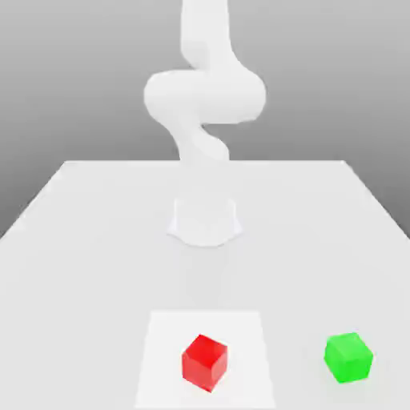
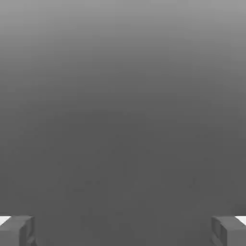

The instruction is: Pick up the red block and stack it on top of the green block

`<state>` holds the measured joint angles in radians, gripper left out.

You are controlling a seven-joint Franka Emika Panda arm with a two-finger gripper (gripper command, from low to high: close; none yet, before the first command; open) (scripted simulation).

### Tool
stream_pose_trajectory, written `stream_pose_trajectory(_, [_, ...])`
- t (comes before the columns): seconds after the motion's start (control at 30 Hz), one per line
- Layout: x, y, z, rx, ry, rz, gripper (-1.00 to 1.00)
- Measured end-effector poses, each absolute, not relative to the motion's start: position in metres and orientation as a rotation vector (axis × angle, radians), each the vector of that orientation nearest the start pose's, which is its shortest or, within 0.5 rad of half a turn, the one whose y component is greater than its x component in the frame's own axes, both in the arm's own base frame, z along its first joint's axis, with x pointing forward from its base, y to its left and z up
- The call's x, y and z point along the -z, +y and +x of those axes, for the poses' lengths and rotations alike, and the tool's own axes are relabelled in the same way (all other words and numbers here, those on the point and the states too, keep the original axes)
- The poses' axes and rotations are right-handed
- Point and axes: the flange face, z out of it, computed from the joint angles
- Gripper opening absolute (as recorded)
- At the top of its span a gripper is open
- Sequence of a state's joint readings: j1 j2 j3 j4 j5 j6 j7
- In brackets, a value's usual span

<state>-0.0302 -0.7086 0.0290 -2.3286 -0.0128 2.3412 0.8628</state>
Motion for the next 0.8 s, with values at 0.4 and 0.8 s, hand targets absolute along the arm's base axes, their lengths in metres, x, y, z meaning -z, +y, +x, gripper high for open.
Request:
stream_pose_trajectory(0.4, [-0.427, -0.003, 0.474, 0.501, 1.591, -2.537, 0.00])
stream_pose_trajectory(0.8, [-0.203, -0.001, 0.445, 0.015, 1.956, -2.453, 0.00])
